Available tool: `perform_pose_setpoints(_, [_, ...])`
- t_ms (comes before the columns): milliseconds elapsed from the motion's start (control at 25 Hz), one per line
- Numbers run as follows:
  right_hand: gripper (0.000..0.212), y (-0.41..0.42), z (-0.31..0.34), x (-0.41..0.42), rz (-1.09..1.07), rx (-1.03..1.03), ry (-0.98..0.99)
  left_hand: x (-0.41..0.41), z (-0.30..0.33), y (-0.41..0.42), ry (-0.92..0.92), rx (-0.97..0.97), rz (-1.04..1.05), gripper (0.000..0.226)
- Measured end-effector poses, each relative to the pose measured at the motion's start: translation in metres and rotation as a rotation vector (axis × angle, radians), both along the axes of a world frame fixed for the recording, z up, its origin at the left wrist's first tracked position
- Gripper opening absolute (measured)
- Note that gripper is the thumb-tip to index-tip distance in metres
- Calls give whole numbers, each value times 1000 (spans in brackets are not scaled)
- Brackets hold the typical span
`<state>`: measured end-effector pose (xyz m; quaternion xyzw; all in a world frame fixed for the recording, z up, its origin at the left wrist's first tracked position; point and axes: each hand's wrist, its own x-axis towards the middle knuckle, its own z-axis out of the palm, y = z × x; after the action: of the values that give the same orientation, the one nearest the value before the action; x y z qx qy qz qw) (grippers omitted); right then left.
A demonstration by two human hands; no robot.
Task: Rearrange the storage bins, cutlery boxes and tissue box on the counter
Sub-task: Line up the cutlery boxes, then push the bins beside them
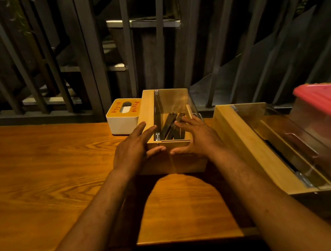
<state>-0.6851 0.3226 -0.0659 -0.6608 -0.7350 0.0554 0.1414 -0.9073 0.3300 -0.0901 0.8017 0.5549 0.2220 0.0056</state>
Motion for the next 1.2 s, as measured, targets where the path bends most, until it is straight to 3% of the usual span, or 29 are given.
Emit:
perform_pose_setpoints(200, [98,-15,6,-12,-54,-10,-138,1,10,-6,171,-8,43,85])
perform_pose_setpoints(320, [89,-48,7,-16,-74,52,-143,16,15,-27,265,35,102,69])
perform_pose_setpoints(600, [58,-140,27,76,-141,250,164,92,27,-121,-12,78,-76,58])
perform_pose_setpoints(760, [57,-174,31,167,-192,323,211,162,32,-156,-72,78,-197,58])
perform_pose_setpoints(920, [67,-197,17,228,-211,214,167,229,28,-180,-72,36,-256,59])
perform_pose_setpoints(1040, [81,-199,9,256,-210,174,201,264,17,-185,-33,11,-227,60])
perform_pose_setpoints(1200, [74,-197,4,268,-107,141,233,268,10,-188,6,2,-142,73])
